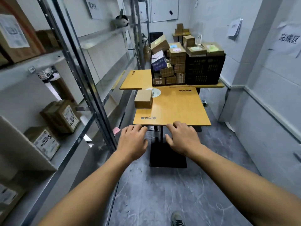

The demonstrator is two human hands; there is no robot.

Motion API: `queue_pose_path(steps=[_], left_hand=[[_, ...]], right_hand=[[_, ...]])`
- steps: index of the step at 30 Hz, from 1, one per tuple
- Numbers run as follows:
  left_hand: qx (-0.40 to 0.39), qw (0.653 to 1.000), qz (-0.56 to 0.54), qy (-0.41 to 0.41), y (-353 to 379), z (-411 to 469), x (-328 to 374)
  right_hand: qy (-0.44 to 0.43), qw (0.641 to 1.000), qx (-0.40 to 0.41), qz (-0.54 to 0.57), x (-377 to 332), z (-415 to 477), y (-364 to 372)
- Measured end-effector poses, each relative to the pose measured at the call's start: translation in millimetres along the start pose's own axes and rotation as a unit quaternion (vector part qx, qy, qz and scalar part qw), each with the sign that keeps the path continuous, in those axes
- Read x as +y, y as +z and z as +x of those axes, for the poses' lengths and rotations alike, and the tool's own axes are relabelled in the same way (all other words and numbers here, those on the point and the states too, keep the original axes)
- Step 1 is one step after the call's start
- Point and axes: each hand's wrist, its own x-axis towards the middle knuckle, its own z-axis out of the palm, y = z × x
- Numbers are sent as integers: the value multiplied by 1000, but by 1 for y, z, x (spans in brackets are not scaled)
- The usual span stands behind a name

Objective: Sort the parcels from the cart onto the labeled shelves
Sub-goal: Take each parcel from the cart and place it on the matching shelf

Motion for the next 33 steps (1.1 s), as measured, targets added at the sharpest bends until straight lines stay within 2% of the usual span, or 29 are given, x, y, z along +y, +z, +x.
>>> queue_pose_path(steps=[9,16,23,33], left_hand=[[8,998,17,-52,43,134,-29],[-39,994,-2,-105,84,193,-64],[-59,988,-44,-136,138,282,-128],[-110,984,-101,-98,215,425,-202]], right_hand=[[-55,998,-4,-5,44,154,32],[-84,995,-45,12,54,237,73],[-60,994,-78,51,53,338,120],[23,986,-136,98,55,475,172]])
